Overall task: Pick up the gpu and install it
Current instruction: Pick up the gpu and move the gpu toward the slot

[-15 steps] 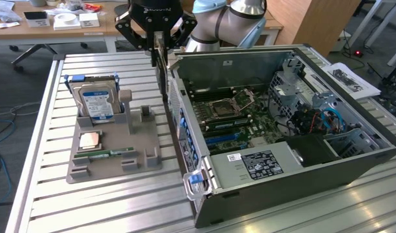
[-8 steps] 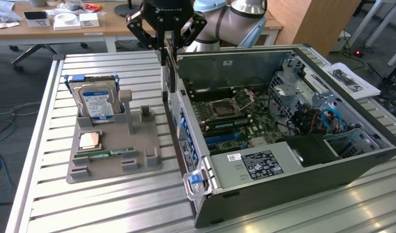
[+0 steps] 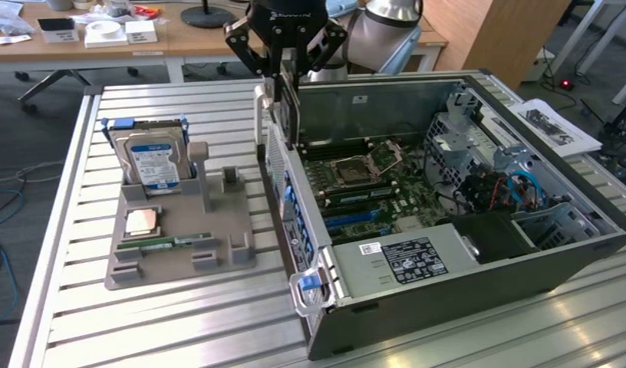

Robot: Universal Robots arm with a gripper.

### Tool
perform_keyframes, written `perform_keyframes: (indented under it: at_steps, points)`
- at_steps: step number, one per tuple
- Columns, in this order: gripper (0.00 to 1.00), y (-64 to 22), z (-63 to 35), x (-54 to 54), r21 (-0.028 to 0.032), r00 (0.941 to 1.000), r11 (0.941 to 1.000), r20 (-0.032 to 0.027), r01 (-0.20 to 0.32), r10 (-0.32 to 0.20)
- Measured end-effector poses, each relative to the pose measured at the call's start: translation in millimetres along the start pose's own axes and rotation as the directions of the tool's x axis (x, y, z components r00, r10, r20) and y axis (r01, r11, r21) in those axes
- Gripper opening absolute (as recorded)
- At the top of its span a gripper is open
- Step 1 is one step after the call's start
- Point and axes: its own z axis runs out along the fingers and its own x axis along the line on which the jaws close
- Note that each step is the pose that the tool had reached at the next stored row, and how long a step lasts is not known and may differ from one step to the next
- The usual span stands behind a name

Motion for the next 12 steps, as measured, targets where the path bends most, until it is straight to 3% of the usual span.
perform_keyframes:
  at_steps: [7, 12]
  points:
    - [0.27, 0.5, 0.9, -23.8, -0.0067, 1.0000, 1.0000, -0.0002, 0.000, 0.000]
    - [0.27, 0.8, 1.8, -42.3, -0.0151, 1.0000, 0.9999, -0.0002, -0.001, 0.001]
